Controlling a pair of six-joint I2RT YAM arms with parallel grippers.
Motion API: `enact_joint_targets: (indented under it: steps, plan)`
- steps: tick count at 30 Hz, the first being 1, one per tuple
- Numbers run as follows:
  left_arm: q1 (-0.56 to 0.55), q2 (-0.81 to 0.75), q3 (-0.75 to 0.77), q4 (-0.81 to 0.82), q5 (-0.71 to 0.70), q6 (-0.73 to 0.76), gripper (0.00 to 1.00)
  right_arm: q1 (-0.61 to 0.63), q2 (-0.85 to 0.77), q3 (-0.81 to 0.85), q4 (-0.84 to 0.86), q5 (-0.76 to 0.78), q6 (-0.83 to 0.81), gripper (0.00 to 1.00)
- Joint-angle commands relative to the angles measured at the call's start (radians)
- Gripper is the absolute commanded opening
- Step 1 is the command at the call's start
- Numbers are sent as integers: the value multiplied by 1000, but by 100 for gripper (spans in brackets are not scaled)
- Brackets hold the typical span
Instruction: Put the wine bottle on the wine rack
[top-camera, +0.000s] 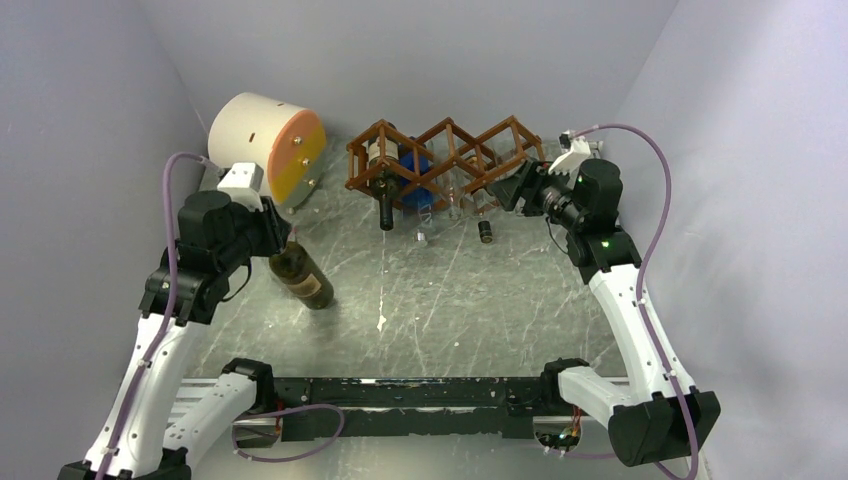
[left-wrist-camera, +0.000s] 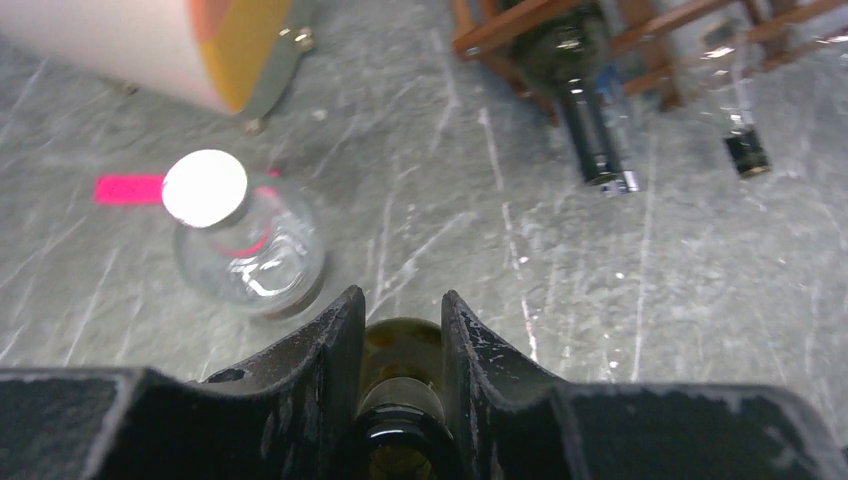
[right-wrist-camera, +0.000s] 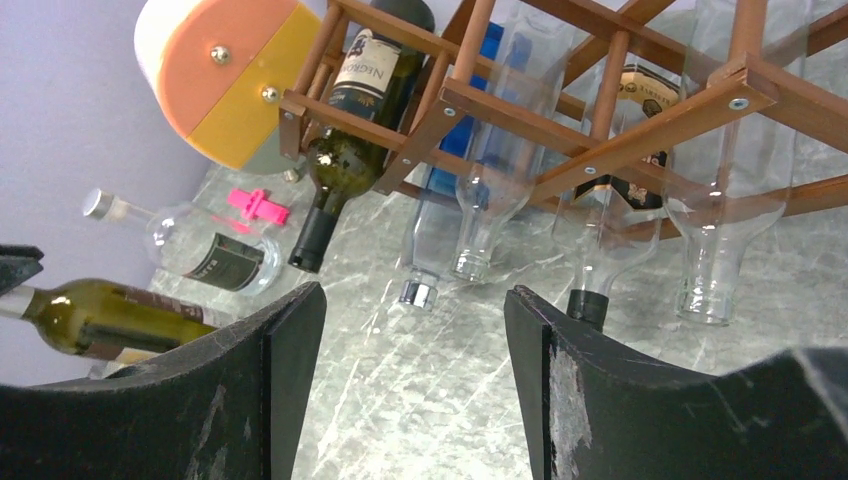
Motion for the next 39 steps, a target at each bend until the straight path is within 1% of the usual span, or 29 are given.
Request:
enact_joint_targets:
  steps: [1, 5, 8, 13, 15, 18, 20, 21, 23, 24, 25, 27, 29, 32, 34, 39]
  plan:
    - [3, 24, 25, 227, 244, 80, 7, 17, -23, 7, 2, -40, -39, 71]
    - [-34, 95, 41, 269, 264, 96, 7, 53, -36, -3, 9, -19, -49, 73]
    - [-126, 140, 54, 293, 188, 120, 7, 104, -32, -10, 18, 9, -49, 74]
    - [-324, 224, 80, 312, -15, 164, 7, 232, -13, 2, 19, 121, -69, 76]
    - [-374, 254, 86, 317, -78, 178, 7, 281, -3, 10, 17, 170, -76, 76]
    - [-416, 277, 79, 328, -119, 185, 8, 331, 9, 8, 27, 195, -77, 77]
    - [-427, 279, 65, 335, -127, 183, 19, 354, 13, 1, 42, 202, -75, 77]
    - [-427, 274, 57, 337, -127, 179, 27, 374, 16, -1, 47, 206, -75, 77]
    - [-429, 260, 41, 346, -114, 178, 47, 404, 19, -2, 54, 216, -83, 77]
    - [-428, 249, 33, 353, -99, 179, 54, 417, 21, -3, 56, 220, -94, 77]
    - [-429, 237, 27, 361, -82, 182, 60, 428, 22, -4, 58, 219, -104, 78]
    - [-429, 217, 21, 374, -30, 191, 67, 451, 25, -5, 66, 192, -137, 79]
    - [-429, 203, 23, 381, 4, 192, 70, 471, 22, -10, 81, 164, -157, 80]
    - [-429, 190, 38, 384, 9, 183, 70, 498, 20, -23, 115, 110, -174, 80]
    - [-429, 178, 51, 393, -22, 167, 69, 526, 29, -24, 131, 96, -184, 80]
    - [-429, 113, 68, 443, -136, 121, 68, 633, 90, 12, 143, 154, -193, 79]
